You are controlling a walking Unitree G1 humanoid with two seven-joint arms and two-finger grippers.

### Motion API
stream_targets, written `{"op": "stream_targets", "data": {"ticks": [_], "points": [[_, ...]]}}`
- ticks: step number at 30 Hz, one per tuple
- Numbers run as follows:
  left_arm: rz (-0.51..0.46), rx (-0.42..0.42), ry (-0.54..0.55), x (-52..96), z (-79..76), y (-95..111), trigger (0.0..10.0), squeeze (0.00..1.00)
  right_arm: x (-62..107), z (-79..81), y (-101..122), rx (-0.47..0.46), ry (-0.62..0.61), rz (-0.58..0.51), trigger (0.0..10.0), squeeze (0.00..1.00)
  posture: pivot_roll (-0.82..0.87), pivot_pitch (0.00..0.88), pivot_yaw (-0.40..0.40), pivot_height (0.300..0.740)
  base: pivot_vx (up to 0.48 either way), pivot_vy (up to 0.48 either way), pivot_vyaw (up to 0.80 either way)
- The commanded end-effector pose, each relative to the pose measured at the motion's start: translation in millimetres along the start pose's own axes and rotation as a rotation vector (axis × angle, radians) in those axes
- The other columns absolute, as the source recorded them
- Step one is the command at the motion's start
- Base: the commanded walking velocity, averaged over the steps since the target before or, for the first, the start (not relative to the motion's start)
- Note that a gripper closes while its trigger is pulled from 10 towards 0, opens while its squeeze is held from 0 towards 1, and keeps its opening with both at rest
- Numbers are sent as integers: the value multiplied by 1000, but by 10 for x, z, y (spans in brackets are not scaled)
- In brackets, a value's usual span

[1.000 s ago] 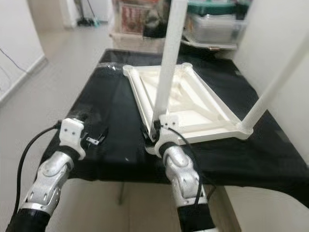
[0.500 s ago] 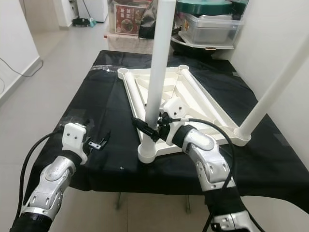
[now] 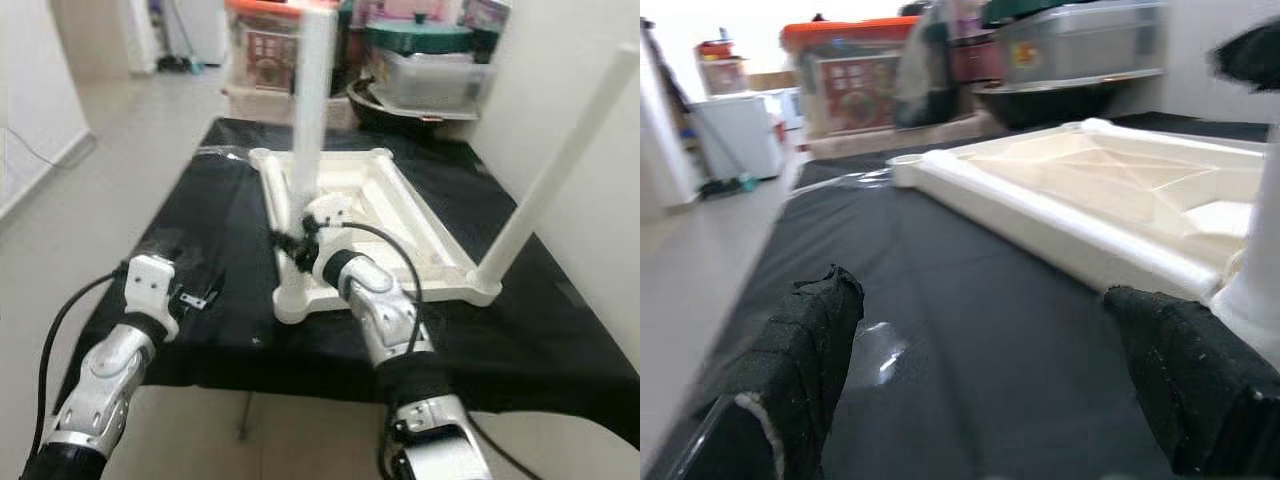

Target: Building children table

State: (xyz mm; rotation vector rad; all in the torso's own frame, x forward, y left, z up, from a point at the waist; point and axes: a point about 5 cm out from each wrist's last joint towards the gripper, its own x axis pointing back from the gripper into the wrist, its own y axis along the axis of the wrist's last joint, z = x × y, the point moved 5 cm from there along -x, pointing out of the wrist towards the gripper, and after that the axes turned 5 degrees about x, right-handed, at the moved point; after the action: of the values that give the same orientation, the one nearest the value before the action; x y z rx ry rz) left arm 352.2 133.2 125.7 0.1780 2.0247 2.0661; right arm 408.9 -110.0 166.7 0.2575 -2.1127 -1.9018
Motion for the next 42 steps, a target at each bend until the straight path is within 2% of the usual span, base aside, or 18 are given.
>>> {"op": "stream_targets", "data": {"ticks": [1, 3, 6, 7, 8, 9, 11, 12, 15, 16, 21, 26, 27, 28, 29, 37, 39, 42], "points": [[-4, -16, -6, 18, -8, 10, 10000, 0, 228, -591, -528, -18, -384, 215, 0, 0, 144, 0, -105, 740, 0, 0, 0], [-7, -14, -11, -3, -26, 39, 10000, 0, 432, -517, -655, -80, -528, 242, 0, 0, 146, 0, -100, 740, 0, 0, 0], [-10, -15, -17, -11, -35, 54, 10000, 0, 474, -374, -633, -76, -518, 229, 0, 0, 142, 0, -96, 740, 0, 0, 0], [-9, -14, -19, -17, -32, 53, 10000, 0, 467, -158, -551, -82, -450, 192, 3765, 0, 131, 0, -86, 740, 0, 0, 0], [-9, -14, -19, -17, -32, 53, 10000, 0, 467, -158, -551, -82, -450, 192, 3765, 0, 131, 0, -86, 740, 0, 0, 0], [-1, -10, -28, -34, -45, 30, 10000, 0, 396, 122, -275, -60, -288, 70, 10000, 812, 117, 0, -74, 740, 0, 0, 0], [0, -8, -33, -41, -59, 27, 10000, 0, 380, 177, -190, -59, -234, 33, 10000, 812, 117, 0, -74, 740, 0, 0, 0], [-1, -9, -39, -46, -80, 33, 10000, 0, 352, 195, -102, -62, -171, -5, 10000, 1000, 118, 0, -75, 740, 0, 0, 0], [-5, -6, -40, -46, -83, 49, 10000, 0, 321, 179, -24, -41, -99, -29, 10000, 1000, 123, 0, -82, 740, 0, 0, 0], [-4, -6, -31, -39, -60, 41, 10000, 0, 298, 159, 59, -35, -14, -57, 10000, 0, 124, 0, -85, 740, 0, 0, 0], [-4, 3, -15, -34, -30, 36, 10000, 0, 495, 305, 385, 79, 392, -217, 10000, 0, 122, 0, -90, 740, 0, 0, 0], [-3, -2, -22, -38, -49, 24, 10000, 0, 574, 406, 128, 171, 582, -128, 10000, 0, 128, 0, -96, 740, 0, 0, 0], [-9, 2, -18, -57, -61, 48, 10000, 0, 578, 470, -22, 168, 661, -75, 6706, 0, 138, 0, -106, 740, 0, 0, 0], [-9, 2, -18, -57, -61, 48, 10000, 0, 578, 470, -22, 168, 661, -75, 6706, 0, 138, 0, -106, 740, 0, 0, 0], [-12, 3, -17, -60, -66, 56, 10000, 0, 566, 485, -80, 157, 680, -53, 353, 0, 142, 0, -109, 740, 0, 0, 0], [-10, -4, -7, -17, -15, 49, 10000, 0, 277, 258, -330, 162, 457, 97, 0, 0, 156, 0, -114, 740, 0, 0, 0], [-8, -10, -2, -13, 13, 50, 10000, 0, 100, -144, -427, 101, 103, 172, 0, 0, 151, 0, -110, 740, 0, 0, 0], [-10, -12, -3, -18, 22, 54, 10000, 0, 90, -360, -477, 24, -112, 196, 0, 0, 139, 0, -107, 740, 0, 0, 0]]}}
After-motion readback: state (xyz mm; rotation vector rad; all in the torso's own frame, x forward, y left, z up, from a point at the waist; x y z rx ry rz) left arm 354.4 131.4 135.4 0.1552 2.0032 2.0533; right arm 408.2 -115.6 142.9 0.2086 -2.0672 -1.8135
